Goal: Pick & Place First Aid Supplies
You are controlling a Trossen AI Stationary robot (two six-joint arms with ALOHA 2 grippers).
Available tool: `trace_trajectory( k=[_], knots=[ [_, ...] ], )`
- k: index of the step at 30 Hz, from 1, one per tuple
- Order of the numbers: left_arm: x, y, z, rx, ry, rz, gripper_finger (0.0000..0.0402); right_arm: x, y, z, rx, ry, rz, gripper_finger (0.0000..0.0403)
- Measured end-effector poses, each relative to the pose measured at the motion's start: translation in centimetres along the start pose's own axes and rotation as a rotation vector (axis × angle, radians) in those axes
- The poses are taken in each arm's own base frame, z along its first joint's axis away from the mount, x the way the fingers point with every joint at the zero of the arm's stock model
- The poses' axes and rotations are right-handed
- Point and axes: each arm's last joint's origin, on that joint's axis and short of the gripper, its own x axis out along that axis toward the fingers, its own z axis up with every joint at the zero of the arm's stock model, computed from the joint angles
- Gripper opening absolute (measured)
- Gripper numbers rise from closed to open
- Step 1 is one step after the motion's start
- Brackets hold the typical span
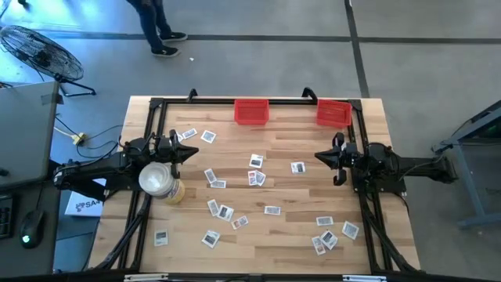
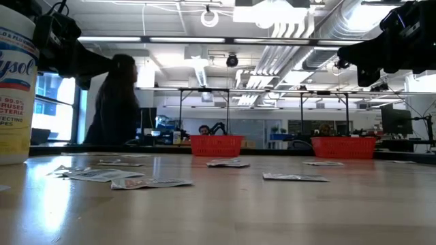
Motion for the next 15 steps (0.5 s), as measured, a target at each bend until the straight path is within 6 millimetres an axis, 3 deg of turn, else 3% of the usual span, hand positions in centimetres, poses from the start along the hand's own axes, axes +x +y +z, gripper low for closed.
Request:
trace_trajectory(
  k=[15],
  knots=[
    [0.0,-0.03,0.21,0.0,-0.022,-0.003,0.0005,0.0,0.0,-0.01,0.0,0.001,0.0,0.0012]
  ],
)
